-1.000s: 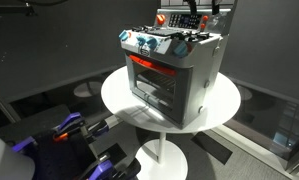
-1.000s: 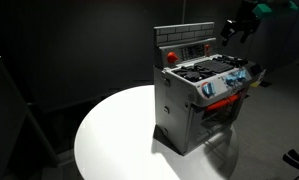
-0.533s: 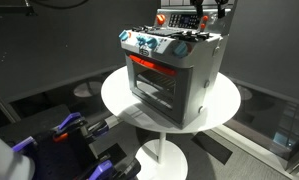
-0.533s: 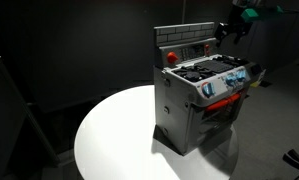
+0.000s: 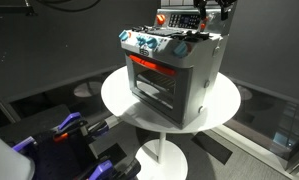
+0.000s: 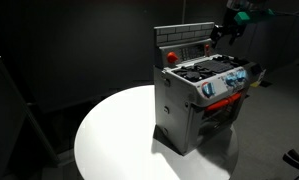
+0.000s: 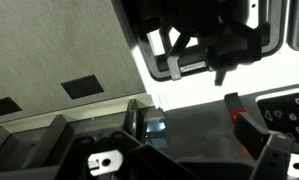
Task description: Push the top right orange button on the cooker
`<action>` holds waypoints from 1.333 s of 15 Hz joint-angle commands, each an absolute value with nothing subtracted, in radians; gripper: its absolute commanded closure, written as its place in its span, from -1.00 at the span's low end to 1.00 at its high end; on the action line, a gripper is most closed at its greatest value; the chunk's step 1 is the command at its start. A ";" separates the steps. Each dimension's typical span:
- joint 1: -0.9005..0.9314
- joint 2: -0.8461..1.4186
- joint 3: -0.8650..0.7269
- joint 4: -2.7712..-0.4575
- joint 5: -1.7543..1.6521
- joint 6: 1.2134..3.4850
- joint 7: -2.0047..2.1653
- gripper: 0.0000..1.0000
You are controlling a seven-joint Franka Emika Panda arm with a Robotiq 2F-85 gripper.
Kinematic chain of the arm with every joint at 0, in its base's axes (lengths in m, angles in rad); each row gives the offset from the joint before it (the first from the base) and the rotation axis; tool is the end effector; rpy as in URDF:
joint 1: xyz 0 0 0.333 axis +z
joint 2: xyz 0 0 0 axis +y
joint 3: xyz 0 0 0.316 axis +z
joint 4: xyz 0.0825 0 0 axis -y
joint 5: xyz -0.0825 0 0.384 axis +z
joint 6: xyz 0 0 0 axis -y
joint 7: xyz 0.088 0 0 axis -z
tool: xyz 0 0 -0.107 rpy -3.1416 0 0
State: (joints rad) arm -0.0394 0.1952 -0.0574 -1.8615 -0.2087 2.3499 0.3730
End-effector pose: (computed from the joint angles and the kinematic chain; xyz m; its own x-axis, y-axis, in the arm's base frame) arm 0.6325 -0.0625 0.4441 0.8950 -0.3042 0.3261 -0.3471 -0.9343 0.0809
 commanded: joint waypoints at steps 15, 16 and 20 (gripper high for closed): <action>-0.006 0.276 -0.089 -1.756 -0.201 2.323 0.378 -1.00; -0.007 0.263 -0.088 -1.770 -0.197 2.316 0.378 -1.00; -0.019 0.197 -0.075 -1.824 -0.128 2.239 0.345 -1.00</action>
State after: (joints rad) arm -0.0159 0.2516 -0.0752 -1.7981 -0.1841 2.3093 0.3716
